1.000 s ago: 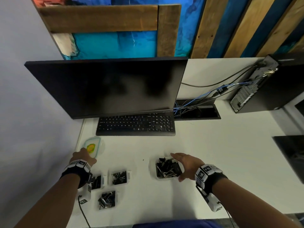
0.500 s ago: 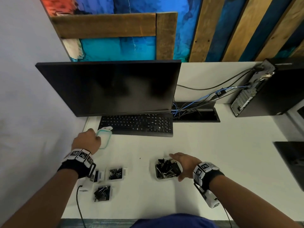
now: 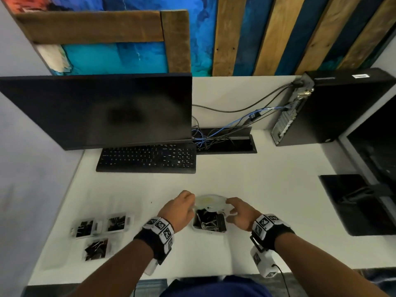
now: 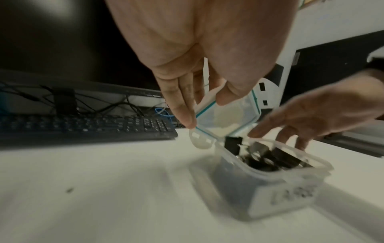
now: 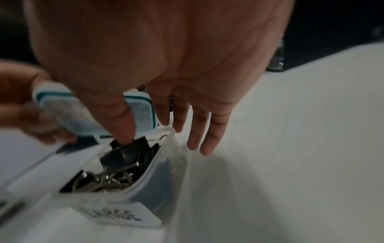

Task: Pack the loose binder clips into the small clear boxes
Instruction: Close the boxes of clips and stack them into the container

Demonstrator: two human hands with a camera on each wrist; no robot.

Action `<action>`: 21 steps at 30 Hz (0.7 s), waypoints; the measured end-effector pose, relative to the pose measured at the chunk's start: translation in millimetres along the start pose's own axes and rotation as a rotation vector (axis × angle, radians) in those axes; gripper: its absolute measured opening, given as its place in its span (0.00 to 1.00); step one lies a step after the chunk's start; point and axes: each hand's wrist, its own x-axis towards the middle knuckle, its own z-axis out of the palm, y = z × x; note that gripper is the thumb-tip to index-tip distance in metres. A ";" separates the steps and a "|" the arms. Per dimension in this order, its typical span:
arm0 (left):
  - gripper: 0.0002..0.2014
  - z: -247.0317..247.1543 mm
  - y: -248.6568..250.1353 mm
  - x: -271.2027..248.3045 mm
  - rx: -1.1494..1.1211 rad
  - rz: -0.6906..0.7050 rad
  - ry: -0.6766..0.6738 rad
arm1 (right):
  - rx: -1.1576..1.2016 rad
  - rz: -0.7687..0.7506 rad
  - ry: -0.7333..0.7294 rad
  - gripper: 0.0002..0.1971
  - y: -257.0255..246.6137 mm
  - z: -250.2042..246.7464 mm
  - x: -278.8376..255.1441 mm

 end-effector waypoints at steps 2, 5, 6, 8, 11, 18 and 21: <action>0.08 17.8 4.4 -2.5 -0.072 0.019 -0.002 | 0.088 0.023 0.058 0.16 7.0 -3.2 -1.2; 0.08 34.1 1.2 -7.8 -0.141 0.015 0.008 | 0.242 0.024 0.163 0.05 14.5 -6.0 -1.2; 0.09 36.6 -0.1 -8.7 -0.163 0.015 0.013 | 0.300 0.027 0.192 0.06 16.3 -6.4 -1.2; 0.12 39.3 -2.7 -9.6 -0.211 0.006 0.031 | 0.373 0.028 0.228 0.11 16.1 -7.3 -2.5; 0.17 41.1 -5.7 -10.9 -0.258 -0.030 0.047 | 0.430 0.017 0.174 0.18 13.6 -10.8 -3.6; 0.24 44.9 -6.7 -11.8 -0.279 -0.163 -0.070 | 0.204 0.083 -0.146 0.31 13.3 -8.9 -2.2; 0.28 41.9 -1.4 -5.2 -0.368 -0.226 -0.063 | 0.103 0.087 -0.174 0.25 14.4 -7.1 -5.0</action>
